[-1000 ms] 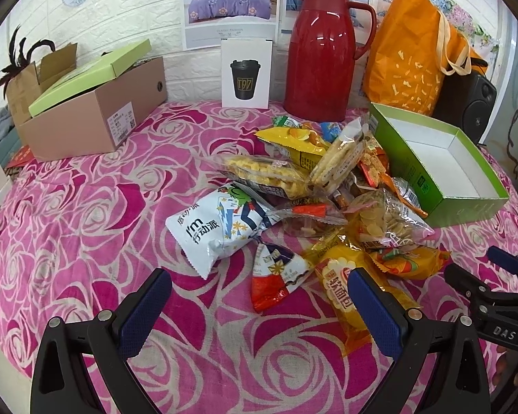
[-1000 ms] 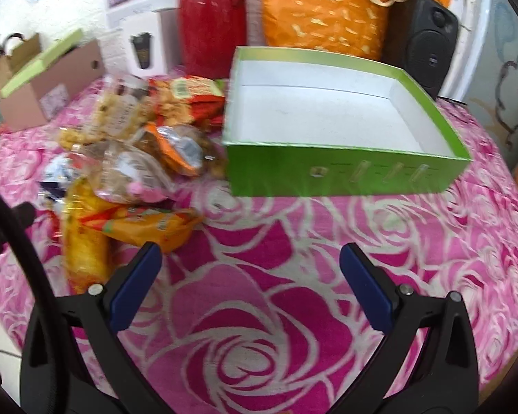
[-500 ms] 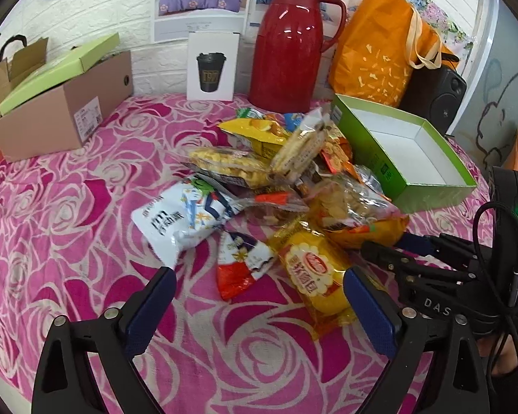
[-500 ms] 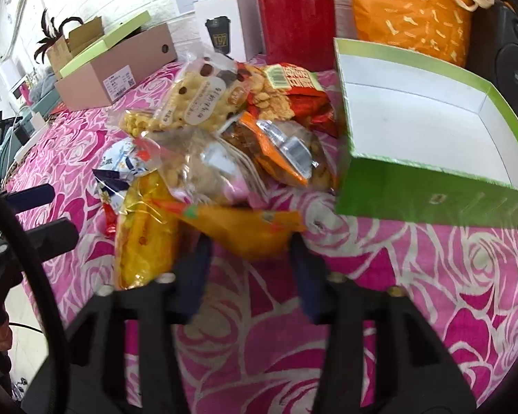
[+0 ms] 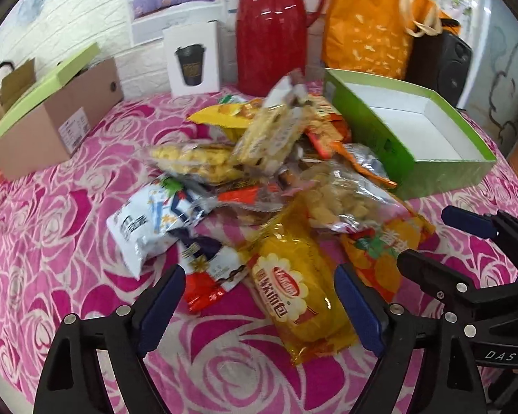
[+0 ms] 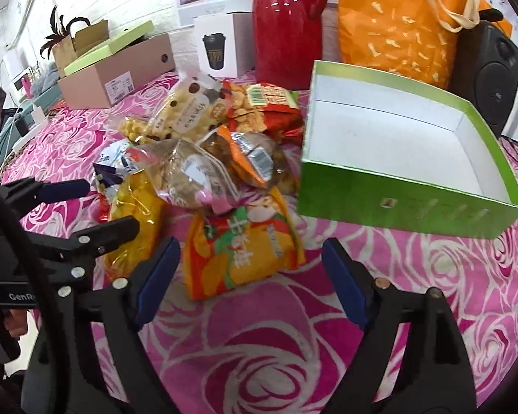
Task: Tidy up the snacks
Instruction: 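Grasp the yellow bread pack with the left gripper while the right gripper grasps the orange chip bag, then carry both packs into the green box and open both grippers to release them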
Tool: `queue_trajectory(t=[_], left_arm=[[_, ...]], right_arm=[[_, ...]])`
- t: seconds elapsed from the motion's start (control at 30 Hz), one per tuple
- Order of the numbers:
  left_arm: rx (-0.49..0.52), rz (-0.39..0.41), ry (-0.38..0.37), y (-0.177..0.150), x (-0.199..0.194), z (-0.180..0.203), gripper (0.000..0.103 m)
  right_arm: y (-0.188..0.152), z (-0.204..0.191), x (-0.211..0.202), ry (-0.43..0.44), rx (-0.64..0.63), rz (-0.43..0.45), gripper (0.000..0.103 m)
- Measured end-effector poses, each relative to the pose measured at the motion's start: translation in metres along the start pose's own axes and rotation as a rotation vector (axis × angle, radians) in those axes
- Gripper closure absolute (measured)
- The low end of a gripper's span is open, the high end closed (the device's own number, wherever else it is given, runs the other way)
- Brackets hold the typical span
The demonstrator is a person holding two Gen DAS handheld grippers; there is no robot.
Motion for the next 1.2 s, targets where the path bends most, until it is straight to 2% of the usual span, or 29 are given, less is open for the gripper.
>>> queue_trajectory(t=[0.07,0.1,0.13,0.17,0.2,0.23,0.3,0.33,0.4,0.43,0.5,0.57,0.6,0.63,0.73,0.8,0.9,1.0,1.03,1.07,1.13,1.2], left_arm=[[-0.054,-0.025,-0.048,-0.004,0.005,-0.011,0.014],[-0.077,-0.028,-0.071,-0.004,0.006,-0.014,0.014],[-0.098,-0.030,-0.109,-0.005,0.008,-0.016,0.014],[-0.111,-0.036,-0.129,-0.006,0.010,-0.016,0.014],[-0.119,-0.038,-0.143,-0.006,0.012,-0.016,0.014],[-0.119,-0.036,-0.147,-0.006,0.013,-0.015,0.015],[-0.107,-0.036,-0.154,-0.006,0.014,-0.011,0.023],[-0.098,-0.034,-0.154,-0.004,0.014,-0.007,0.026],[-0.075,-0.032,-0.169,-0.001,0.014,0.002,0.042],[-0.063,-0.038,-0.175,0.000,0.015,0.007,0.043],[-0.052,-0.044,-0.164,0.001,0.016,0.013,0.043],[-0.051,-0.047,-0.166,0.001,0.015,0.015,0.042],[-0.058,-0.050,-0.171,0.000,0.016,0.013,0.040],[-0.068,-0.056,-0.184,-0.001,0.016,0.011,0.040],[-0.088,-0.066,-0.224,-0.002,0.017,0.008,0.039],[-0.079,-0.074,-0.230,-0.004,0.018,0.008,0.045],[-0.053,-0.083,-0.210,-0.007,0.012,0.009,0.046],[-0.045,-0.075,-0.173,-0.012,0.006,0.004,0.043],[-0.044,-0.073,-0.168,-0.012,0.006,0.002,0.043],[-0.038,-0.072,-0.167,-0.012,0.008,0.002,0.043],[-0.030,-0.079,-0.196,-0.011,0.015,0.006,0.056],[-0.025,-0.066,-0.182,-0.009,0.019,0.010,0.060]], right_arm=[[0.001,-0.003,0.009,0.025,0.014,-0.015,0.019],[0.001,-0.002,0.011,0.020,0.024,-0.015,0.025],[-0.001,0.000,0.012,-0.017,0.023,-0.018,0.043],[-0.002,0.005,0.012,-0.062,0.020,-0.017,0.054],[-0.004,0.009,0.010,-0.081,0.022,-0.015,0.070],[-0.006,0.015,0.007,-0.070,0.040,-0.017,0.082],[-0.012,0.026,0.003,-0.037,0.082,-0.024,0.090],[-0.015,0.031,0.000,-0.027,0.102,-0.026,0.090],[-0.020,0.036,-0.006,-0.026,0.118,-0.025,0.089],[-0.022,0.036,-0.009,-0.015,0.120,-0.023,0.089],[-0.023,0.034,-0.014,0.006,0.126,-0.013,0.083],[-0.023,0.032,-0.016,0.011,0.127,-0.005,0.069],[-0.022,0.030,-0.016,0.009,0.126,-0.006,0.057],[-0.020,0.028,-0.014,0.008,0.121,-0.010,0.051],[-0.017,0.022,-0.007,0.028,0.115,-0.016,0.051],[-0.012,0.020,-0.001,0.035,0.117,-0.018,0.050],[-0.006,0.018,0.015,0.059,0.124,-0.046,0.043],[-0.006,0.013,0.034,0.072,0.111,-0.079,0.045],[-0.007,0.009,0.034,0.093,0.105,-0.069,0.057],[-0.007,0.009,0.031,0.095,0.105,-0.062,0.060],[-0.010,0.011,0.022,0.090,0.098,-0.051,0.067],[-0.015,0.016,0.012,0.097,0.107,-0.037,0.074]])
Point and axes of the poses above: each gripper's, at about its wrist camera, not at the fingertips, and x roughly the way its jaws point, z to its right, y to its top, the point moved 10 cm from there along x, roughly the way its jaws point, and after that the axes turned 14 degrees about -z, right-handed, at the moved point
